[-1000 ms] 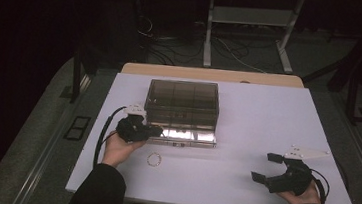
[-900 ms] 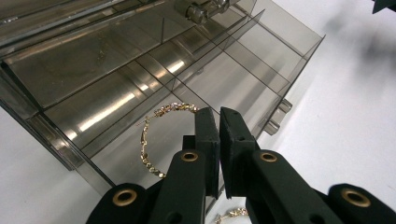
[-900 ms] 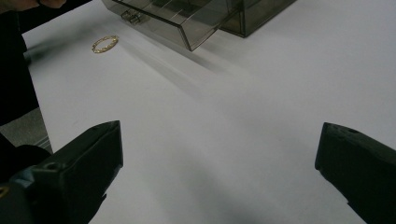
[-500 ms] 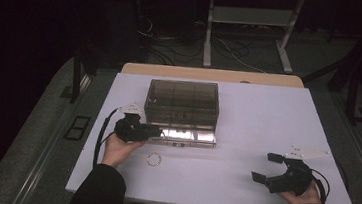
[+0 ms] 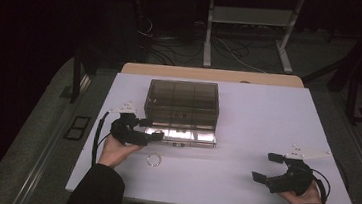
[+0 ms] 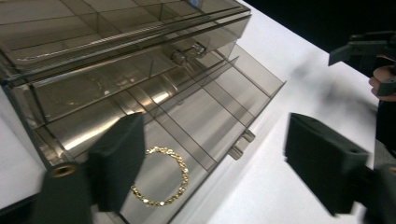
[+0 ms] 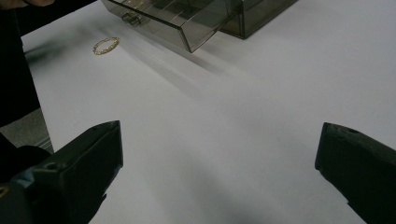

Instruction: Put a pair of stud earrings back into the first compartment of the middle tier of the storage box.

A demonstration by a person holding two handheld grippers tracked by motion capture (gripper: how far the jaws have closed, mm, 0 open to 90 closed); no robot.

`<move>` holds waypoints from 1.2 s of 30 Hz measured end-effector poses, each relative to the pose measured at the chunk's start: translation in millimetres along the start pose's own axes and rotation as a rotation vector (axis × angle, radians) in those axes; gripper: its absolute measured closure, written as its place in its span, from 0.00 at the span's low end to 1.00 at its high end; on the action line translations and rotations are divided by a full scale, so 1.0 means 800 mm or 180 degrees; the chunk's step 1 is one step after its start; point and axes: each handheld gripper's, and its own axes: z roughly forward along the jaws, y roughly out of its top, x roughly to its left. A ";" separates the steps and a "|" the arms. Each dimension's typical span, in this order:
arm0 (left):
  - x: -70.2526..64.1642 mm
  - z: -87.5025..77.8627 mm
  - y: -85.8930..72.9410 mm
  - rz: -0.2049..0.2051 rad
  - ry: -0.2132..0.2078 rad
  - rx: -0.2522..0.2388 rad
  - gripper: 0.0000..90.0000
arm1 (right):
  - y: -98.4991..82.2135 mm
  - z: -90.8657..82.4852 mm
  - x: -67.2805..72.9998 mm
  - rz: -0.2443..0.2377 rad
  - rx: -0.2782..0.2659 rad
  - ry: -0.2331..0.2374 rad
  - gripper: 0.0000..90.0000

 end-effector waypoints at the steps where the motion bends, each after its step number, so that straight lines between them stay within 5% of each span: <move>1: 0.000 0.000 0.000 0.0000 0.0000 0.0000 0.05 | 0.000 0.000 0.000 0.0000 0.0000 0.0000 0.00; 6: -0.017 0.005 0.000 0.0161 0.0081 0.0144 0.00 | 0.000 -0.001 0.000 0.0000 -0.0002 -0.0001 0.00; 20: -0.042 -0.003 -0.006 0.0355 0.0149 0.0152 0.00 | 0.000 0.000 0.000 0.0004 -0.0001 0.0000 0.00; 36: -0.060 -0.001 -0.016 0.0598 0.0086 0.0329 0.00 | 0.000 0.000 0.000 0.0004 0.0008 0.0007 0.00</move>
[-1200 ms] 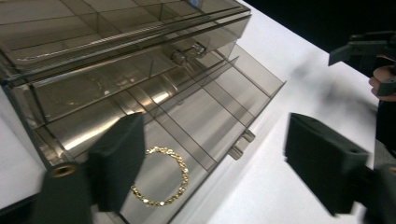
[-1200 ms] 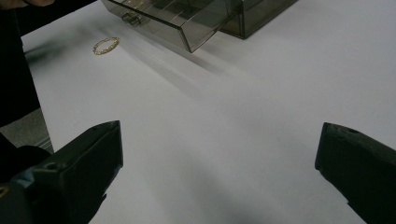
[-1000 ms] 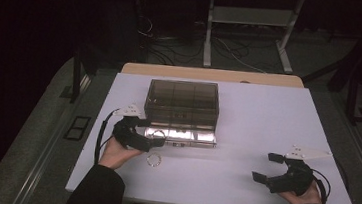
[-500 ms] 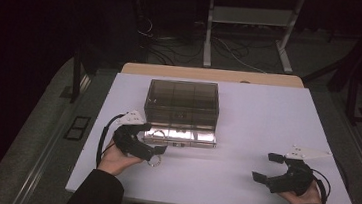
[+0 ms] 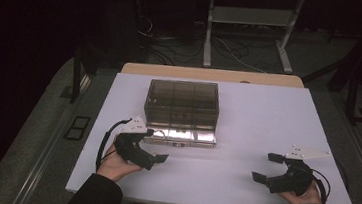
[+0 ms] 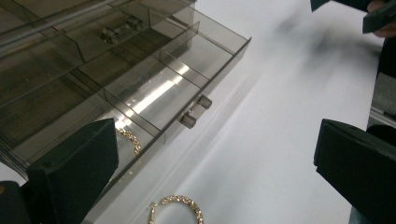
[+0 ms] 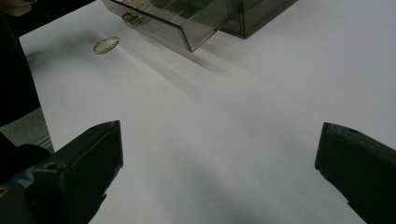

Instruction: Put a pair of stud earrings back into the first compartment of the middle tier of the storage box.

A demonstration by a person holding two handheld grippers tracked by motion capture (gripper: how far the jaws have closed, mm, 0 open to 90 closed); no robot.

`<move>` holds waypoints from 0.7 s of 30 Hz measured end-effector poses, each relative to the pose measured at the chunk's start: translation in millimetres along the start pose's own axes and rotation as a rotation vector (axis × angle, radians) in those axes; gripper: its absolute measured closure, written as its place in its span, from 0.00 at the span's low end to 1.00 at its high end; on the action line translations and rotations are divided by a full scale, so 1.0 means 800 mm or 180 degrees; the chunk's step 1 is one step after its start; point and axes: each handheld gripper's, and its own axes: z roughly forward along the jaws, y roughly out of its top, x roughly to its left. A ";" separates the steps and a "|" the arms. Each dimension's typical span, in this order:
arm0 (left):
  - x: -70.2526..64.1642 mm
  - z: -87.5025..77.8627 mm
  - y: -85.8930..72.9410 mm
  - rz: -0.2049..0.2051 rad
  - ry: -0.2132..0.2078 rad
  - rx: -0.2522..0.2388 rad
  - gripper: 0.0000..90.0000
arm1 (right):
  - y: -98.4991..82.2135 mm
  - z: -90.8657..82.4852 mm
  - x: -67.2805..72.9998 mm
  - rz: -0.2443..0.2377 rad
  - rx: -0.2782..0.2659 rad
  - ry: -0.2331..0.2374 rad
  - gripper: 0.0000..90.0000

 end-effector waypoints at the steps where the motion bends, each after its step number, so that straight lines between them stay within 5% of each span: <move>1: 0.000 0.000 0.000 0.0000 0.0000 0.0000 0.00 | 0.000 0.000 0.000 0.0000 0.0000 0.0000 0.00; 21: -0.009 0.004 -0.014 0.0134 -0.0097 0.0214 0.03 | 0.000 0.000 0.000 0.0000 0.0013 0.0008 0.00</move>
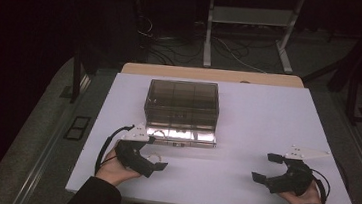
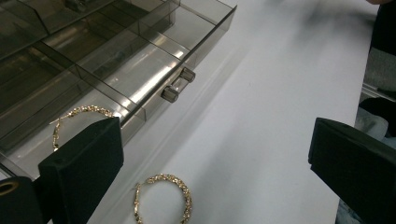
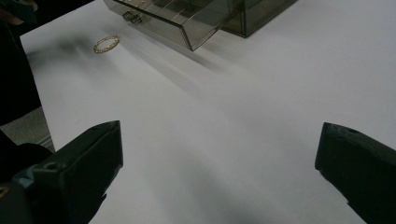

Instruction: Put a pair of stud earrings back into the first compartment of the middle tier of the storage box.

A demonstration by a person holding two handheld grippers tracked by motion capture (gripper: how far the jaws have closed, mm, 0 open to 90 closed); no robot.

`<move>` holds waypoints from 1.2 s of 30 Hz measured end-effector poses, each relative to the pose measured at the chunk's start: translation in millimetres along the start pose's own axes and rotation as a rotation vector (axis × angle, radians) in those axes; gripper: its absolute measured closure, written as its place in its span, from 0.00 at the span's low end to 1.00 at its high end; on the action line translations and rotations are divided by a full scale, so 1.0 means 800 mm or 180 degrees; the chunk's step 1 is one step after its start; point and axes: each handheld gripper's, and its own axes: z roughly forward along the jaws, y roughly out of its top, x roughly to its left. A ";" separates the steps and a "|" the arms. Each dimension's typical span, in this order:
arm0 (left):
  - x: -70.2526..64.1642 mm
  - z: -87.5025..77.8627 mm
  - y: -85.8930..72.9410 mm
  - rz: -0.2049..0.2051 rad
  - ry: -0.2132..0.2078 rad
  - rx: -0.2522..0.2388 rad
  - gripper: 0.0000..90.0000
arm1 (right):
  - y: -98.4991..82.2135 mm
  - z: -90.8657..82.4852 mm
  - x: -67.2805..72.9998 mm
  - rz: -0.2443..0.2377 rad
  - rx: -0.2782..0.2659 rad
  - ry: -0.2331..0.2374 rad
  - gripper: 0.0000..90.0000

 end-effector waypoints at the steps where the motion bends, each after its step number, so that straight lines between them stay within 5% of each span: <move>1: -0.001 0.001 -0.001 -0.0007 -0.0003 0.0010 0.04 | 0.000 0.000 0.000 -0.0003 0.0001 0.0004 0.00; 36: -0.001 0.032 -0.026 0.0051 -0.0160 0.0557 0.09 | 0.000 0.002 0.001 -0.0015 0.0029 0.0020 0.00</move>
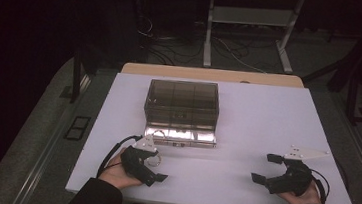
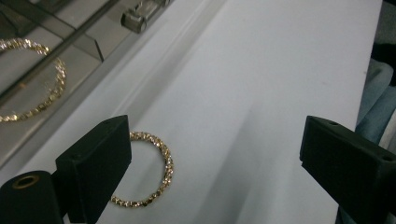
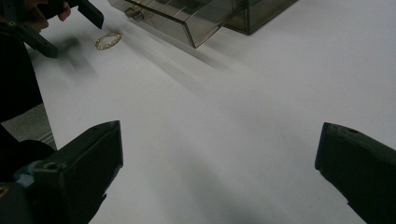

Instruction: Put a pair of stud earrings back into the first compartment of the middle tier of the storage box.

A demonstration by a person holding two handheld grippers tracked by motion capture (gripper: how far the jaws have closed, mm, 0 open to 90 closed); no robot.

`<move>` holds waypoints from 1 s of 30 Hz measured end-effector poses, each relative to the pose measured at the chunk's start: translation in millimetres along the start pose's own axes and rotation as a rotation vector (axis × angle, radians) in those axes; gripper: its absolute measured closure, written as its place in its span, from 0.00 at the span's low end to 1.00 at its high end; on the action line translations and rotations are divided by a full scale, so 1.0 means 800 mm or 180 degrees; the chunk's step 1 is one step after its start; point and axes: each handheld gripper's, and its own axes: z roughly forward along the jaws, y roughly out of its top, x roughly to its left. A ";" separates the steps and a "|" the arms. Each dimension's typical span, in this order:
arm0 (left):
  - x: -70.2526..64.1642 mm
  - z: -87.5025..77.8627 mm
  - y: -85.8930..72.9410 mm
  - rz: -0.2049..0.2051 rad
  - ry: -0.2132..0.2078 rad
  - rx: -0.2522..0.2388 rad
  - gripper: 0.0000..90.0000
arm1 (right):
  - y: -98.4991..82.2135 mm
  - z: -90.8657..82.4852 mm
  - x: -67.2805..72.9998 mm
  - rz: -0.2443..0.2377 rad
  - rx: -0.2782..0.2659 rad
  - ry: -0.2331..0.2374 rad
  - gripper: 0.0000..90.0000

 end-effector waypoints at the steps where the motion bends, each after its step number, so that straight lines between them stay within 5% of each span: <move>1: 0.001 0.001 -0.002 0.0012 0.0008 0.0013 0.12 | 0.000 0.000 0.000 -0.0004 0.0002 -0.0001 0.00; 15: 0.003 0.008 -0.008 0.0019 0.0104 0.0150 0.22 | 0.000 0.000 0.000 -0.0005 0.0003 0.0003 0.00; 25: 0.005 0.007 -0.009 0.0015 0.0168 0.0165 0.58 | 0.000 0.000 0.000 -0.0005 0.0004 0.0005 0.00; 30: 0.009 0.006 -0.009 -0.0049 0.0195 0.0144 0.68 | 0.000 0.000 0.000 -0.0005 0.0002 0.0008 0.00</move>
